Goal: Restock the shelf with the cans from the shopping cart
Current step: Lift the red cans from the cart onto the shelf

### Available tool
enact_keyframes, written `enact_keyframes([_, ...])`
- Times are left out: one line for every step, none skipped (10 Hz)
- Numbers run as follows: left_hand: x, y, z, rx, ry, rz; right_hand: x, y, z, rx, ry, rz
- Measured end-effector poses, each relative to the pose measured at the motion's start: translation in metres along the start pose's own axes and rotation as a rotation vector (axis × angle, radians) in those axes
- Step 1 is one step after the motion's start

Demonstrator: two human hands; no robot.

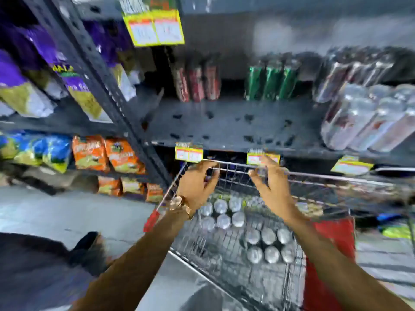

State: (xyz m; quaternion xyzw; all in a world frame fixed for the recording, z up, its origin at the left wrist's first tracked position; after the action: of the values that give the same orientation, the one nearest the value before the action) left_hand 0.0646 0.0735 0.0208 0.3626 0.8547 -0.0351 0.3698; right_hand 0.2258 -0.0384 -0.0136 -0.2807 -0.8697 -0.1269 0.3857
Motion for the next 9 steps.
enact_keyframes([0.087, -0.026, 0.056, 0.171, -0.168, -0.434, -0.068, -0.012, 0.063, 0.19, 0.055, 0.297])
enact_keyframes([0.152, -0.077, 0.116, 0.395, -0.421, -0.943, -0.122, -0.028, 0.113, 0.307, 0.078, 0.542])
enact_keyframes([0.183, -0.105, 0.15, 0.441, -0.559, -1.168, -0.159, -0.032, 0.157, 0.427, 0.037, 0.665])
enact_keyframes([0.208, -0.11, 0.172, 0.438, -0.566, -1.195, -0.183, -0.024, 0.192, 0.528, -0.004, 0.75])
enact_keyframes([0.214, -0.11, 0.187, 0.441, -0.644, -1.236, -0.196, -0.018, 0.21, 0.539, 0.002, 0.797])
enact_keyframes([0.221, -0.109, 0.195, 0.39, -0.654, -1.242, -0.204, -0.014, 0.22, 0.494, 0.03, 0.84])
enact_keyframes([0.225, -0.111, 0.199, 0.35, -0.657, -1.222, -0.205, -0.014, 0.222, 0.423, 0.174, 0.895])
enact_keyframes([0.228, -0.111, 0.202, 0.367, -0.65, -1.218, -0.199, -0.019, 0.222, 0.383, 0.357, 0.92])
enact_keyframes([0.227, -0.102, 0.192, 0.314, -0.652, -1.2, -0.19, -0.023, 0.216, 0.348, 0.44, 0.912])
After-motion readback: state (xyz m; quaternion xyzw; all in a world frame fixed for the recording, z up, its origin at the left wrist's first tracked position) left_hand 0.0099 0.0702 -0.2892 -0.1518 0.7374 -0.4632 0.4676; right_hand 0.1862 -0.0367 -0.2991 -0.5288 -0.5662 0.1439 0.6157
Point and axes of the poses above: each hand's wrist, its own y-axis towards the middle knuckle, its own z-axis out of the palm, x = y × z, the point moved 10 cm from there along y, towards the middle knuckle, and after that the axes turned 6 degrees about -y, right-handed, at the moved point
